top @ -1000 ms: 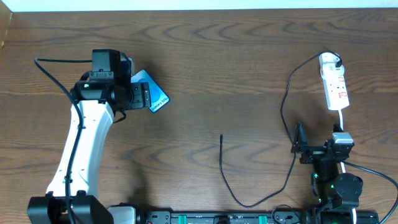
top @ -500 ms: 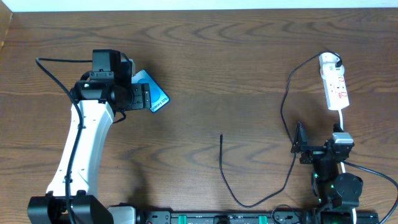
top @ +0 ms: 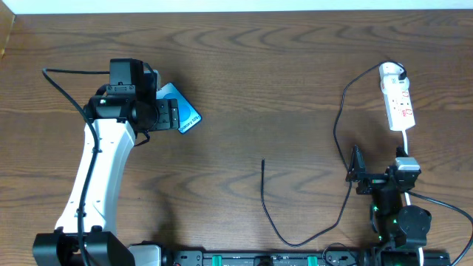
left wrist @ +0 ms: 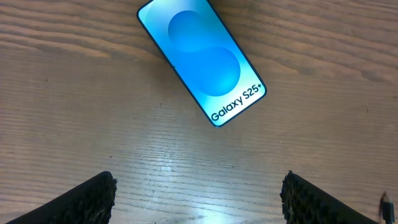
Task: Plug charger to phone and switch on socket
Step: 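Move the left gripper forward over the blue Galaxy phone, then lower the left gripper toward the phone's lower edge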
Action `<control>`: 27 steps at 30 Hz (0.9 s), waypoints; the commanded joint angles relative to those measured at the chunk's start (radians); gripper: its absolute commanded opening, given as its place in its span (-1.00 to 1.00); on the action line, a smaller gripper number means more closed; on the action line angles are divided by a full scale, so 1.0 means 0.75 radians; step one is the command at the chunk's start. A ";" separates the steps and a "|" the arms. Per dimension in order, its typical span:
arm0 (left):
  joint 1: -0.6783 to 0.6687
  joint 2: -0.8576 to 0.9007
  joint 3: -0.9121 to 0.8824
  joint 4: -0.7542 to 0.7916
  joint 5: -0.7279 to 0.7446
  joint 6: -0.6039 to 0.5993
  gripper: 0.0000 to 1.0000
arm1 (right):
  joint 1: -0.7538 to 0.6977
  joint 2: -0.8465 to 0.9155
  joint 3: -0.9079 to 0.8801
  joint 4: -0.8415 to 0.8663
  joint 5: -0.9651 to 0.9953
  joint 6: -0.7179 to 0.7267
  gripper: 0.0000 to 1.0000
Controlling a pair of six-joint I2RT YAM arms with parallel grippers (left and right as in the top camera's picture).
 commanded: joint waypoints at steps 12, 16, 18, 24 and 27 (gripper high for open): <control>0.007 0.007 0.039 -0.026 0.007 0.012 0.70 | 0.008 -0.013 -0.002 -0.006 0.010 0.002 0.99; 0.007 0.007 0.039 -0.054 0.006 0.013 0.70 | 0.008 -0.013 -0.002 -0.006 0.010 0.002 0.99; 0.007 0.007 0.039 -0.064 -0.005 0.013 0.70 | 0.008 -0.013 -0.002 -0.006 0.010 0.002 0.99; 0.007 0.007 0.039 -0.074 -0.009 0.013 0.70 | 0.008 -0.013 -0.002 -0.006 0.010 0.002 0.99; 0.007 0.007 0.039 -0.074 -0.008 0.013 0.70 | 0.008 -0.013 -0.002 -0.006 0.011 0.002 0.99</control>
